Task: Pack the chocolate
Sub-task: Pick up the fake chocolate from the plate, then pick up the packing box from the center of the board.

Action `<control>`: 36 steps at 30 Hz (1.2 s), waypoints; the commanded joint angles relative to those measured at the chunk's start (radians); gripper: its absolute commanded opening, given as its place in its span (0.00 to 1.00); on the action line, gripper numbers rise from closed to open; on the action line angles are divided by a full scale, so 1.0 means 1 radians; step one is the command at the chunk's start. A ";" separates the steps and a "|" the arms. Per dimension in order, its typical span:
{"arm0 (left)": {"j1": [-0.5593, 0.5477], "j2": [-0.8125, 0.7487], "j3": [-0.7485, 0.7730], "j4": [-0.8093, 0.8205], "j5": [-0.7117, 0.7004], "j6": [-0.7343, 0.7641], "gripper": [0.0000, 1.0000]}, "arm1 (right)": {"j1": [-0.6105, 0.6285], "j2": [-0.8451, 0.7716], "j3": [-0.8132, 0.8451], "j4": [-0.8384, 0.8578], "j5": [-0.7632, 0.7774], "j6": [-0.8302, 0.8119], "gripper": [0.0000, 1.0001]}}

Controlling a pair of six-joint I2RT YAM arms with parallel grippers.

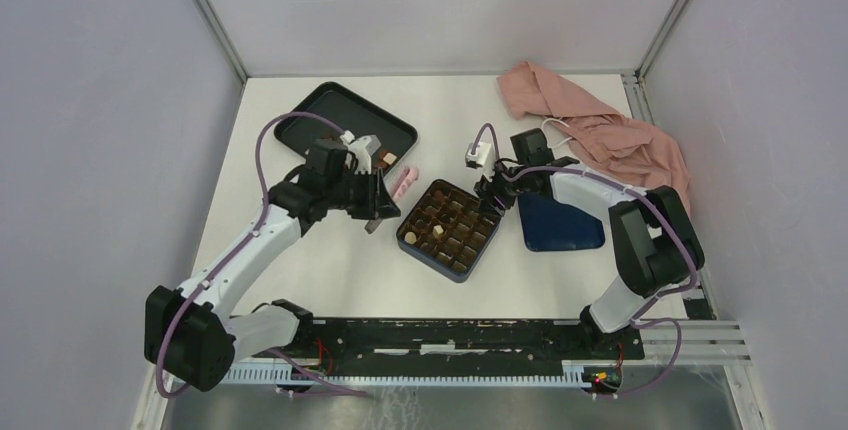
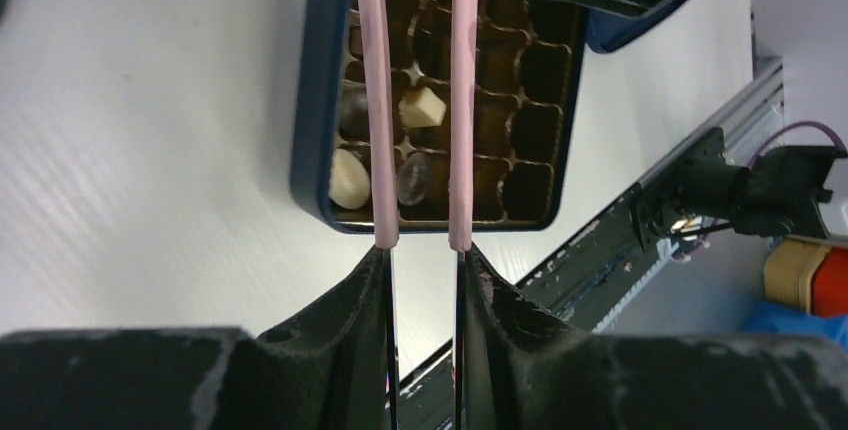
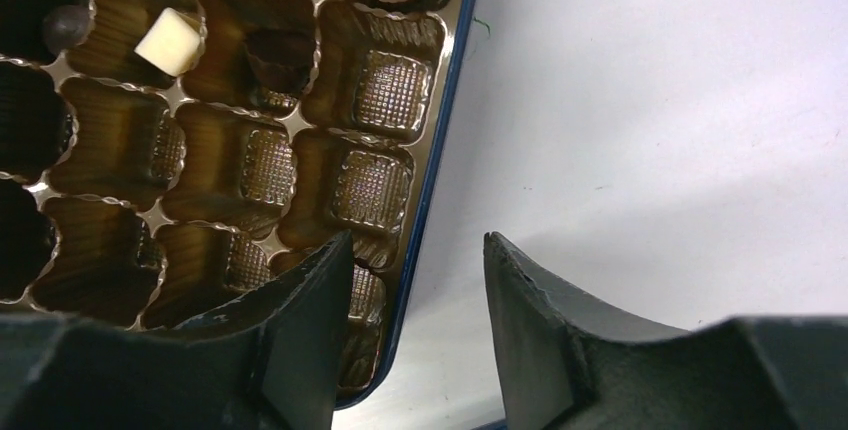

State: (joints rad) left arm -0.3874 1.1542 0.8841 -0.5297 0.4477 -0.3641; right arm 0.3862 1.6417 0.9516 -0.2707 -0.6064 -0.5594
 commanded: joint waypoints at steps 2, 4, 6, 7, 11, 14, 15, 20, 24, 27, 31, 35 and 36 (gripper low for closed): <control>-0.106 -0.026 -0.019 0.134 -0.020 -0.111 0.02 | 0.015 0.027 0.039 0.026 0.046 0.030 0.51; -0.146 -0.015 -0.018 0.145 -0.048 -0.126 0.02 | 0.020 0.029 0.041 0.032 0.048 0.038 0.44; -0.178 0.000 -0.017 0.152 -0.070 -0.136 0.02 | 0.023 0.025 0.040 0.041 0.049 0.045 0.37; -0.199 0.009 -0.017 0.153 -0.083 -0.139 0.02 | 0.025 0.020 0.037 0.049 0.052 0.050 0.33; -0.242 0.035 -0.017 0.155 -0.120 -0.146 0.02 | 0.033 0.007 0.032 0.064 0.053 0.058 0.20; -0.266 0.047 -0.020 0.157 -0.141 -0.151 0.02 | 0.037 -0.008 0.032 0.068 0.050 0.061 0.15; -0.274 0.052 -0.020 0.157 -0.149 -0.153 0.02 | 0.038 -0.013 0.032 0.070 0.049 0.061 0.14; -0.310 0.081 -0.022 0.158 -0.169 -0.160 0.02 | 0.038 -0.062 0.022 0.083 0.051 0.061 0.10; -0.349 0.101 -0.012 0.146 -0.201 -0.165 0.02 | 0.039 -0.106 0.001 0.115 0.061 0.080 0.08; -0.375 0.103 0.001 0.131 -0.237 -0.168 0.02 | 0.039 -0.140 -0.013 0.139 0.083 0.091 0.05; -0.407 0.094 0.015 0.111 -0.295 -0.163 0.02 | 0.041 -0.185 -0.034 0.170 0.119 0.104 0.04; -0.434 0.077 0.010 0.105 -0.357 -0.149 0.02 | 0.045 -0.216 -0.049 0.191 0.145 0.112 0.03; -0.440 0.075 0.008 0.105 -0.375 -0.146 0.02 | 0.045 -0.218 -0.050 0.194 0.145 0.114 0.03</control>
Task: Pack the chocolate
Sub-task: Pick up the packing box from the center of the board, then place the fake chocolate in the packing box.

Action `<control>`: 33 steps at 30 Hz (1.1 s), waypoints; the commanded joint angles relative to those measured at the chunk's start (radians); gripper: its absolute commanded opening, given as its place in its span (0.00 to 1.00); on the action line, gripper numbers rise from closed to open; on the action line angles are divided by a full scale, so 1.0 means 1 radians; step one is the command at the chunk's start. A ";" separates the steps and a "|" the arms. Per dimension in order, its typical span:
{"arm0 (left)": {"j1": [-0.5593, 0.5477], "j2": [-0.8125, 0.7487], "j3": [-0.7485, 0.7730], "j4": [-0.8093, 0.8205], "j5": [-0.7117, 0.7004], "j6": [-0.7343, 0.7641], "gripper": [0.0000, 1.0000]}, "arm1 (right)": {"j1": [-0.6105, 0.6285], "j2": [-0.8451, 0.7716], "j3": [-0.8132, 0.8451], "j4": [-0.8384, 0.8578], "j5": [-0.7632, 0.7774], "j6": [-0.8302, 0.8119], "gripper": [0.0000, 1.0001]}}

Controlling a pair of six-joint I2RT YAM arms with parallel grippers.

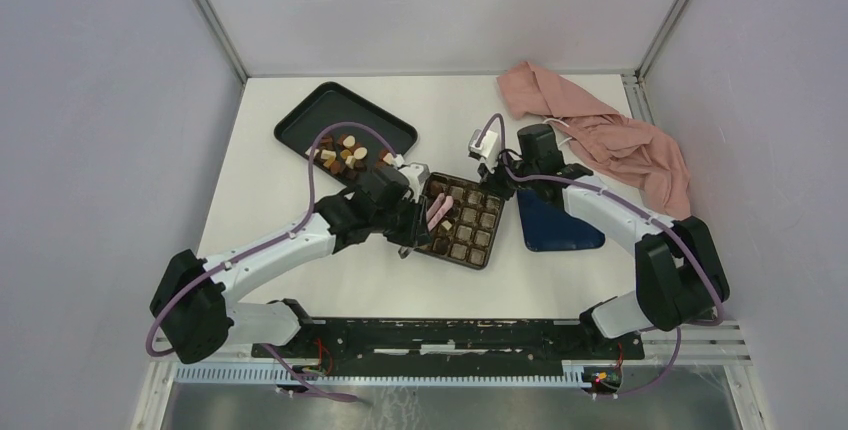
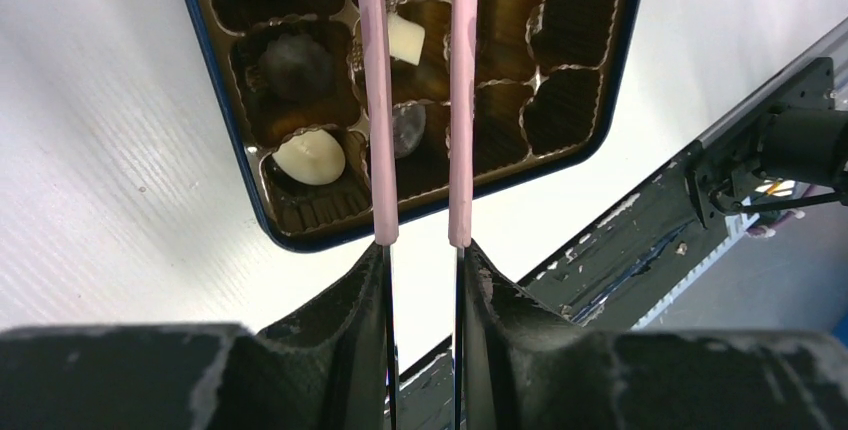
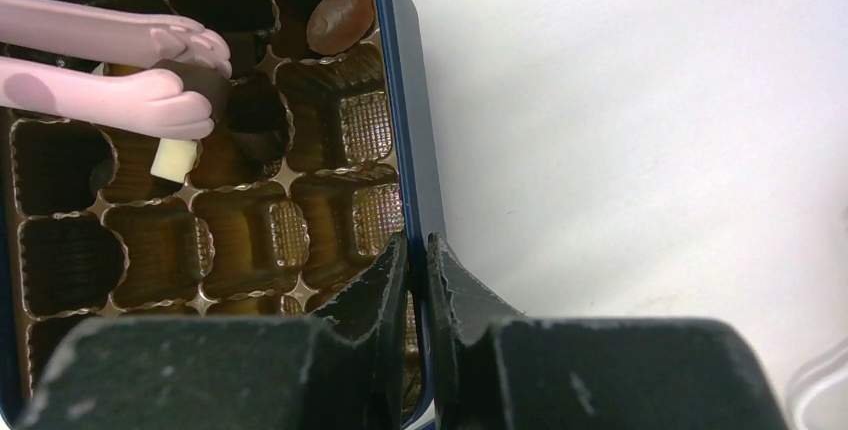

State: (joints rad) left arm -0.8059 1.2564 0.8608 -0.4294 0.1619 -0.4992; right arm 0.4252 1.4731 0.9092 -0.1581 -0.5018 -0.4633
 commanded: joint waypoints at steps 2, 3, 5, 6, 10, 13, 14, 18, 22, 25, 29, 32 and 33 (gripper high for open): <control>-0.034 -0.026 0.027 0.007 -0.112 -0.010 0.02 | 0.007 -0.047 -0.007 0.081 0.042 0.021 0.03; -0.043 -0.026 0.026 0.009 -0.121 -0.010 0.02 | 0.007 -0.046 -0.008 0.081 0.043 0.022 0.03; -0.062 -0.025 0.029 0.010 -0.140 -0.012 0.02 | 0.009 -0.046 -0.007 0.081 0.044 0.023 0.03; -0.070 -0.025 0.033 0.011 -0.151 -0.012 0.02 | 0.008 -0.047 -0.007 0.080 0.042 0.023 0.03; -0.091 -0.048 0.049 0.011 -0.186 -0.013 0.02 | 0.009 -0.059 -0.011 0.083 0.036 0.024 0.03; -0.091 -0.086 0.060 0.012 -0.222 -0.010 0.02 | 0.010 -0.079 -0.020 0.093 0.026 0.025 0.03; -0.091 -0.100 0.062 0.010 -0.232 -0.010 0.02 | 0.010 -0.088 -0.023 0.099 0.024 0.025 0.03; -0.092 -0.142 0.063 0.012 -0.264 -0.003 0.02 | 0.014 -0.122 -0.036 0.114 0.023 0.019 0.03; -0.091 -0.160 0.060 0.016 -0.284 0.009 0.02 | 0.027 -0.163 -0.057 0.141 0.028 0.000 0.03; -0.093 -0.163 0.061 0.019 -0.283 0.017 0.02 | 0.035 -0.185 -0.065 0.150 0.032 -0.009 0.03; -0.092 -0.161 0.058 0.030 -0.274 0.026 0.02 | 0.042 -0.195 -0.066 0.149 0.032 -0.020 0.02; -0.093 -0.154 0.057 0.043 -0.252 0.032 0.02 | 0.047 -0.202 -0.064 0.146 0.034 -0.023 0.03; -0.093 -0.151 0.053 0.047 -0.245 0.034 0.02 | 0.047 -0.203 -0.064 0.146 0.033 -0.023 0.03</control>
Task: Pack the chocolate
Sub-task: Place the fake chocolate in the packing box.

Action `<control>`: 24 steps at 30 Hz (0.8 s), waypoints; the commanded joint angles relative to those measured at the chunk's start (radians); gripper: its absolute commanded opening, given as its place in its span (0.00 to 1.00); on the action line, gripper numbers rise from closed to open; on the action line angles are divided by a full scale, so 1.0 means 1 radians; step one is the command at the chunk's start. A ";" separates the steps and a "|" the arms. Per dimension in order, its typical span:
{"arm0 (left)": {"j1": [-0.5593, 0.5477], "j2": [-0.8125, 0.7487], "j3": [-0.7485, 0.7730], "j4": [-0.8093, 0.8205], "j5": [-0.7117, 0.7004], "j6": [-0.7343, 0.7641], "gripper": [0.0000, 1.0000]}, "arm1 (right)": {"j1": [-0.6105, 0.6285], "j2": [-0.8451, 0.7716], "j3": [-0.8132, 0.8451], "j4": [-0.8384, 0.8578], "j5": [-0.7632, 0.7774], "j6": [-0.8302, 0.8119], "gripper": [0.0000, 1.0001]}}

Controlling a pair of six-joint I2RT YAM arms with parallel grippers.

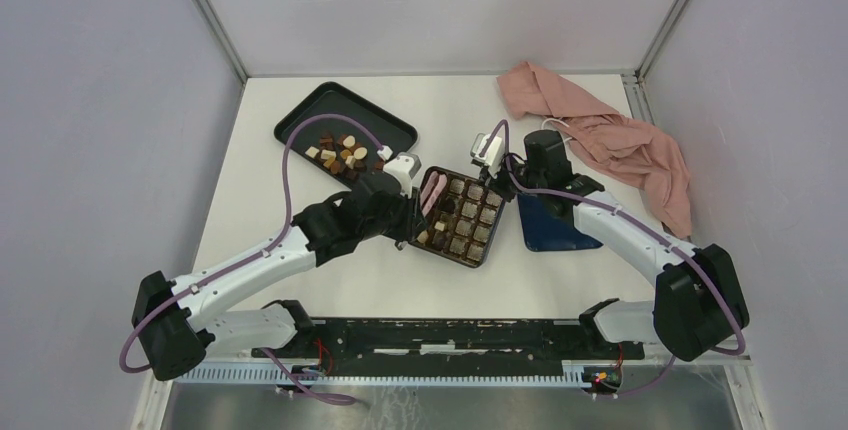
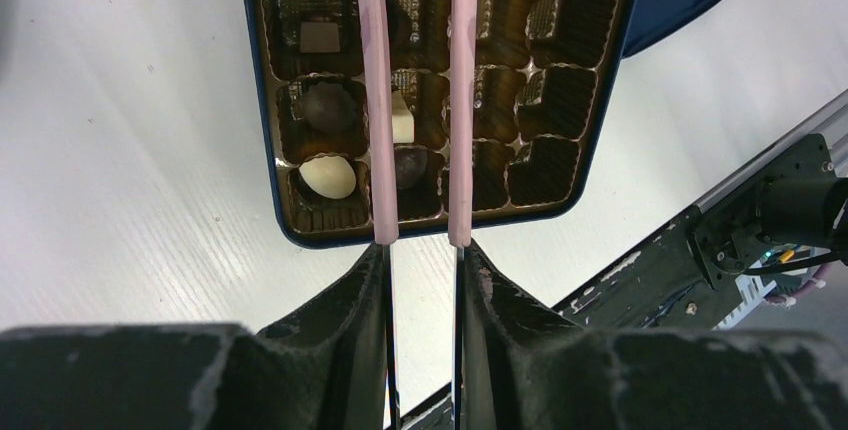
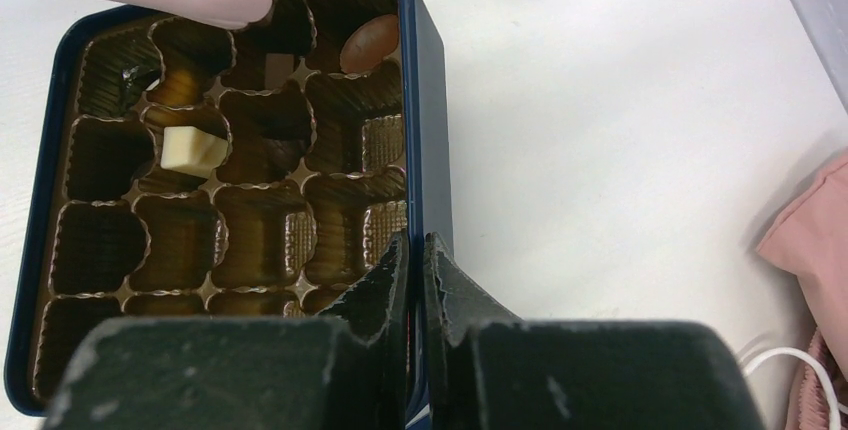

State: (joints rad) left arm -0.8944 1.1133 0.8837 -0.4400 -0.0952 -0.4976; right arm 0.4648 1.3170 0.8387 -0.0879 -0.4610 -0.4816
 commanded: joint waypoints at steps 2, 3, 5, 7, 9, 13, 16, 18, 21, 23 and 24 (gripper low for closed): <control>-0.004 0.002 0.027 0.065 0.020 0.034 0.02 | 0.007 -0.044 0.006 0.076 -0.012 -0.005 0.03; -0.004 0.006 0.023 0.070 0.023 0.034 0.02 | 0.008 -0.044 0.005 0.076 -0.011 -0.003 0.03; -0.005 0.012 0.017 0.077 0.030 0.034 0.02 | 0.008 -0.042 0.005 0.076 -0.015 -0.002 0.03; -0.008 0.014 0.009 0.089 0.033 0.032 0.02 | 0.007 -0.041 0.004 0.078 -0.020 0.001 0.03; -0.008 0.022 0.009 0.092 0.035 0.030 0.02 | 0.008 -0.034 0.002 0.080 -0.029 0.010 0.03; -0.007 0.062 0.015 0.088 0.039 0.032 0.02 | 0.007 -0.007 -0.001 0.080 -0.051 0.033 0.03; -0.009 0.092 0.021 0.081 0.025 0.037 0.02 | 0.008 0.011 0.000 0.080 -0.056 0.040 0.03; -0.009 0.102 0.021 0.078 0.012 0.039 0.02 | 0.008 0.019 0.002 0.080 -0.054 0.038 0.03; -0.008 0.110 0.021 0.077 0.003 0.036 0.02 | 0.008 0.028 0.003 0.080 -0.056 0.040 0.04; -0.009 0.123 0.024 0.078 0.008 0.036 0.02 | 0.008 0.037 0.005 0.077 -0.060 0.041 0.04; -0.009 0.131 0.024 0.082 0.012 0.036 0.02 | 0.007 0.041 0.007 0.076 -0.060 0.043 0.04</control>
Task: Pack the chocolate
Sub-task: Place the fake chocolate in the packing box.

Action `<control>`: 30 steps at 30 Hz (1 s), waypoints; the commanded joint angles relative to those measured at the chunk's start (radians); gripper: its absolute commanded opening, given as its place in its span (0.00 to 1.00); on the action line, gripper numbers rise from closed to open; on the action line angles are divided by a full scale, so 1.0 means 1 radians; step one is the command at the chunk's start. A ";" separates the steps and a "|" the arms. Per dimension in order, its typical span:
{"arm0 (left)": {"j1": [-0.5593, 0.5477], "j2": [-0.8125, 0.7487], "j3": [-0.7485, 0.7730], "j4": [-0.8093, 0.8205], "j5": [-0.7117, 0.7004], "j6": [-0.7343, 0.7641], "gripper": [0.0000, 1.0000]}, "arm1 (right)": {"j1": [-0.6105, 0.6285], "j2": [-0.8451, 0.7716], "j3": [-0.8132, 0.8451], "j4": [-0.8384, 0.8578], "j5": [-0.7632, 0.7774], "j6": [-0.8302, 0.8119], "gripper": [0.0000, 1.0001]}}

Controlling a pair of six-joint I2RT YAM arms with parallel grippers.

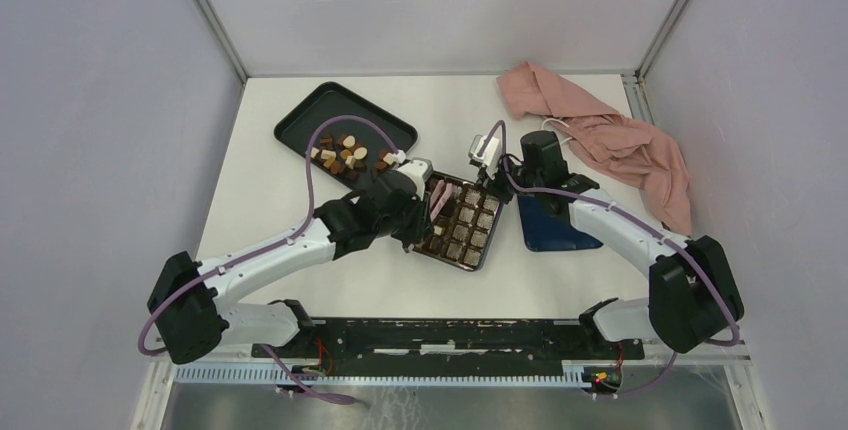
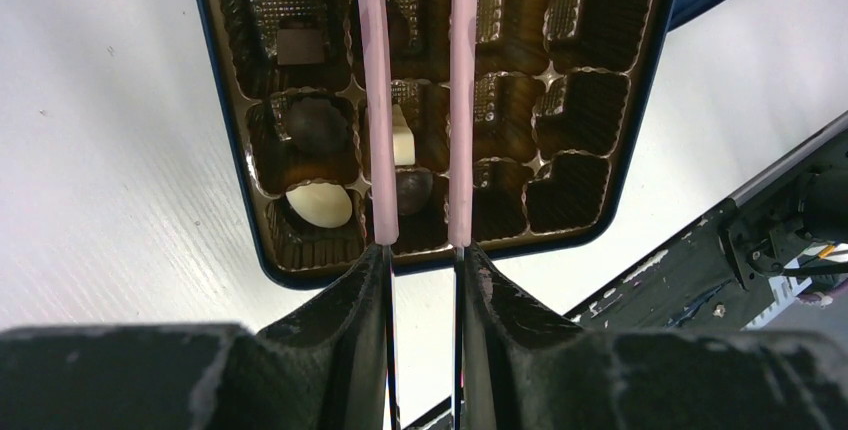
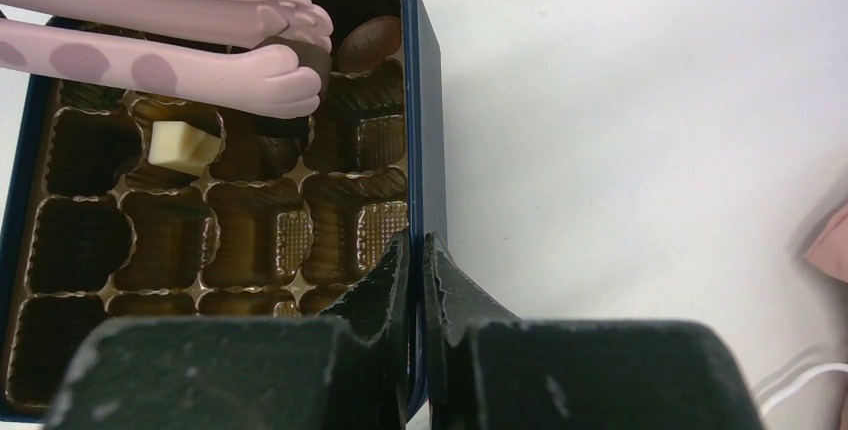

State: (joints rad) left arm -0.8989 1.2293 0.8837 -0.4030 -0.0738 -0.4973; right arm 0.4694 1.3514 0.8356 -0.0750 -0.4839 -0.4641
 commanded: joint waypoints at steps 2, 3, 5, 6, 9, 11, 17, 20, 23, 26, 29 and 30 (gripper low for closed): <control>-0.004 0.028 0.023 0.067 0.003 0.035 0.02 | 0.003 0.013 0.011 0.062 -0.041 0.028 0.04; -0.005 0.035 0.024 0.072 0.005 0.035 0.02 | 0.004 0.015 0.011 0.060 -0.042 0.030 0.04; -0.004 0.055 0.034 0.072 0.001 0.038 0.03 | 0.003 0.017 0.011 0.061 -0.042 0.030 0.05; -0.004 0.063 0.039 0.068 -0.002 0.039 0.03 | 0.003 0.017 0.011 0.061 -0.040 0.030 0.05; -0.005 0.081 0.047 0.062 -0.010 0.040 0.05 | 0.003 0.019 0.011 0.061 -0.039 0.031 0.05; -0.004 0.093 0.053 0.057 -0.016 0.040 0.07 | 0.003 0.022 0.012 0.061 -0.040 0.031 0.05; -0.005 0.123 0.072 0.061 -0.016 0.044 0.10 | 0.003 0.031 0.014 0.057 -0.044 0.031 0.05; -0.005 0.126 0.082 0.061 -0.028 0.045 0.16 | 0.003 0.037 0.017 0.053 -0.045 0.031 0.05; -0.004 0.136 0.090 0.057 -0.034 0.046 0.23 | 0.003 0.040 0.019 0.050 -0.046 0.030 0.05; -0.005 0.144 0.092 0.048 -0.037 0.044 0.31 | 0.003 0.043 0.021 0.047 -0.047 0.030 0.05; -0.004 0.144 0.088 0.047 -0.035 0.042 0.37 | 0.002 0.049 0.022 0.046 -0.047 0.030 0.05; -0.005 0.142 0.087 0.046 -0.036 0.042 0.38 | 0.002 0.050 0.022 0.044 -0.048 0.030 0.05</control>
State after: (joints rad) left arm -0.8989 1.3724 0.9363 -0.3874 -0.0818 -0.4969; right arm 0.4694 1.3972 0.8356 -0.0757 -0.4969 -0.4492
